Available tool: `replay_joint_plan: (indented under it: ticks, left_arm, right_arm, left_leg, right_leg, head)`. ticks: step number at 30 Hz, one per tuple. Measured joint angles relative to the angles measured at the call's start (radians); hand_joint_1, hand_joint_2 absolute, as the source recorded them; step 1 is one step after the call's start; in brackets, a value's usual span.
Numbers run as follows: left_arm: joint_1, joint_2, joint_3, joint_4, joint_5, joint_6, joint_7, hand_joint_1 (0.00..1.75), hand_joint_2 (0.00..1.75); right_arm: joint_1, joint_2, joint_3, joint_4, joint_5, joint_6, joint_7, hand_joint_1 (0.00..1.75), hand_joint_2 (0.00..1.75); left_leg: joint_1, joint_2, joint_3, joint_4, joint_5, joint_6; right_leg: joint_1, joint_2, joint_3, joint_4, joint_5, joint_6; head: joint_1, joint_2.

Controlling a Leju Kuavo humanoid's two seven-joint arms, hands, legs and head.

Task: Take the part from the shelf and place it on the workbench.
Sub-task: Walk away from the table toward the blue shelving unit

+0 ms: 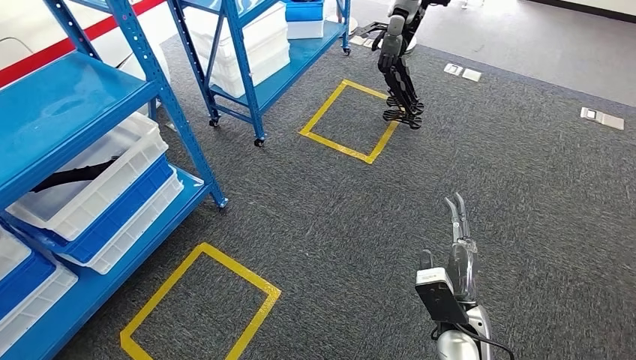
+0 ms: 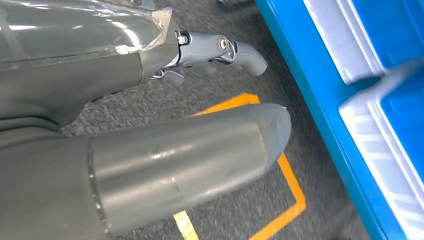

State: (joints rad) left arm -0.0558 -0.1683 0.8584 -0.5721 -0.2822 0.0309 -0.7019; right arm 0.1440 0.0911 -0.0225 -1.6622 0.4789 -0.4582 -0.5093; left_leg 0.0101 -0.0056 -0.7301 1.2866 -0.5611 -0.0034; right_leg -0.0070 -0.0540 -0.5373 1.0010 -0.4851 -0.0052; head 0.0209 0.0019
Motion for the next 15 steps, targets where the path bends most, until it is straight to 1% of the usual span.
replay_joint_plan:
  ticks: [1, 2, 3, 4, 5, 6, 7, 8, 9, 10, 11, 12, 13, 14, 15]
  left_arm:
    - [0.0, 0.001, 0.0, 0.0, -0.001, 0.0, 0.0, 0.0, 0.0]
    - [-0.001, 0.002, 0.0, 0.001, -0.002, 0.0, 0.0, 0.0, 0.0]
    - [-0.003, 0.004, 0.0, 0.001, -0.003, 0.0, 0.0, 0.0, 0.0]
    - [-0.006, 0.006, 0.0, 0.001, -0.006, 0.0, 0.0, 0.0, 0.0]
    - [-0.01, 0.007, 0.0, 0.001, -0.009, 0.001, 0.0, 0.0, 0.0]
    - [-0.012, 0.008, 0.0, 0.002, -0.011, 0.001, 0.0, 0.0, 0.0]
    - [-0.013, 0.009, 0.0, 0.002, -0.012, 0.001, 0.0, 0.0, 0.0]
    - [-0.013, 0.009, 0.0, 0.002, -0.013, 0.002, 0.0, 0.0, 0.0]
    - [-0.013, 0.009, 0.0, 0.002, -0.014, 0.002, 0.0, 0.0, 0.0]
    - [-0.015, 0.008, 0.0, 0.003, -0.015, 0.002, 0.0, 0.0, 0.0]
    - [-0.017, 0.007, 0.0, 0.003, -0.017, 0.002, 0.0, 0.0, 0.0]
    - [-0.019, 0.006, -0.001, 0.003, -0.018, 0.002, 0.0, 0.0, 0.0]
    - [-0.02, 0.005, -0.001, 0.004, -0.019, 0.002, 0.0, 0.0, 0.0]
    - [-0.02, 0.004, -0.001, 0.005, -0.02, 0.002, 0.0, 0.0, 0.0]
    - [-0.019, 0.003, -0.001, 0.006, -0.02, 0.002, 0.0, 0.0, 0.0]
  right_arm:
    - [0.001, 0.0, 0.0, 0.0, 0.0, 0.0, 0.0, 0.0, 0.0]
    - [0.001, 0.0, 0.0, 0.0, 0.0, 0.0, 0.0, 0.0, 0.0]
    - [0.001, 0.0, 0.0, 0.0, 0.0, -0.001, 0.0, 0.0, 0.0]
    - [0.001, 0.0, 0.0, 0.0, 0.0, -0.001, 0.0, 0.0, 0.0]
    - [0.002, 0.0, -0.001, 0.0, 0.0, -0.002, 0.0, 0.0, 0.0]
    - [0.004, 0.001, -0.001, 0.0, 0.0, -0.002, -0.001, 0.0, 0.0]
    - [0.006, 0.002, -0.001, -0.002, 0.0, -0.002, -0.001, 0.0, 0.0]
    - [0.007, 0.003, -0.001, -0.004, 0.0, -0.002, -0.001, 0.0, 0.0]
    - [0.009, 0.004, -0.002, -0.008, 0.0, -0.002, -0.001, 0.0, 0.0]
    - [0.011, 0.004, -0.002, -0.011, 0.001, -0.002, -0.002, 0.0, 0.0]
    - [0.015, 0.004, -0.004, -0.013, 0.002, -0.001, -0.002, 0.0, 0.0]
    - [0.02, 0.004, -0.006, -0.014, 0.003, 0.0, -0.002, 0.0, 0.0]
    - [0.025, 0.005, -0.009, -0.014, 0.004, 0.001, -0.002, 0.0, 0.0]
    - [0.029, 0.005, -0.011, -0.014, 0.005, 0.003, -0.002, 0.0, 0.0]
    - [0.031, 0.005, -0.013, -0.014, 0.006, 0.005, -0.002, 0.0, 0.0]
  left_leg:
    - [-0.001, 0.005, 0.026, -0.045, 0.027, 0.003]
    - [-0.003, 0.022, 0.069, -0.118, 0.06, 0.01]
    - [-0.007, 0.046, 0.108, -0.187, 0.083, 0.017]
    - [-0.012, 0.064, 0.136, -0.238, 0.097, 0.023]
    - [-0.017, 0.076, 0.15, -0.266, 0.101, 0.029]
    - [-0.021, 0.074, 0.15, -0.272, 0.099, 0.032]
    - [-0.021, 0.061, 0.149, -0.277, 0.102, 0.037]
    - [-0.019, 0.051, 0.152, -0.282, 0.107, 0.041]
    - [-0.015, 0.041, 0.154, -0.288, 0.112, 0.047]
    - [-0.01, 0.03, 0.157, -0.294, 0.118, 0.052]
    - [-0.006, 0.019, 0.157, -0.297, 0.122, 0.055]
    - [-0.005, 0.006, 0.155, -0.297, 0.124, 0.057]
    - [-0.004, -0.008, 0.153, -0.297, 0.125, 0.057]
    - [-0.004, -0.021, 0.152, -0.297, 0.126, 0.056]
    - [-0.003, -0.035, 0.151, -0.296, 0.127, 0.055]
  right_leg:
    - [0.002, -0.011, 0.001, 0.0, -0.001, -0.001]
    - [0.004, -0.021, 0.003, 0.0, -0.002, -0.002]
    - [0.008, -0.031, 0.005, 0.0, -0.004, -0.001]
    - [0.012, -0.04, 0.007, 0.0, -0.005, 0.0]
    - [0.014, -0.049, 0.008, 0.0, -0.007, 0.003]
    - [0.016, -0.058, 0.009, 0.0, -0.008, 0.006]
    - [0.016, -0.067, 0.012, -0.002, -0.009, 0.009]
    - [0.015, -0.063, 0.011, 0.001, -0.012, 0.014]
    - [0.014, -0.043, 0.007, 0.014, -0.021, 0.018]
    - [0.012, -0.014, -0.007, 0.046, -0.038, 0.02]
    - [0.008, 0.018, -0.032, 0.1, -0.064, 0.021]
    - [0.005, 0.039, -0.064, 0.169, -0.093, 0.02]
    - [0.002, 0.046, -0.097, 0.236, -0.116, 0.022]
    - [-0.002, 0.048, -0.119, 0.28, -0.128, 0.027]
    - [-0.005, 0.049, -0.124, 0.287, -0.123, 0.036]
  head:
    - [0.0, 0.0]
    - [0.0, 0.0]
    - [0.0, 0.0]
    - [0.001, 0.0]
    - [0.001, 0.0]
    - [0.001, 0.0]
    - [0.001, 0.0]
    - [0.001, 0.0]
    - [0.001, 0.0]
    - [0.002, 0.0]
    - [0.003, 0.0]
    - [0.004, 0.0]
    - [0.005, 0.0]
    - [0.005, 0.0]
    - [0.005, 0.0]
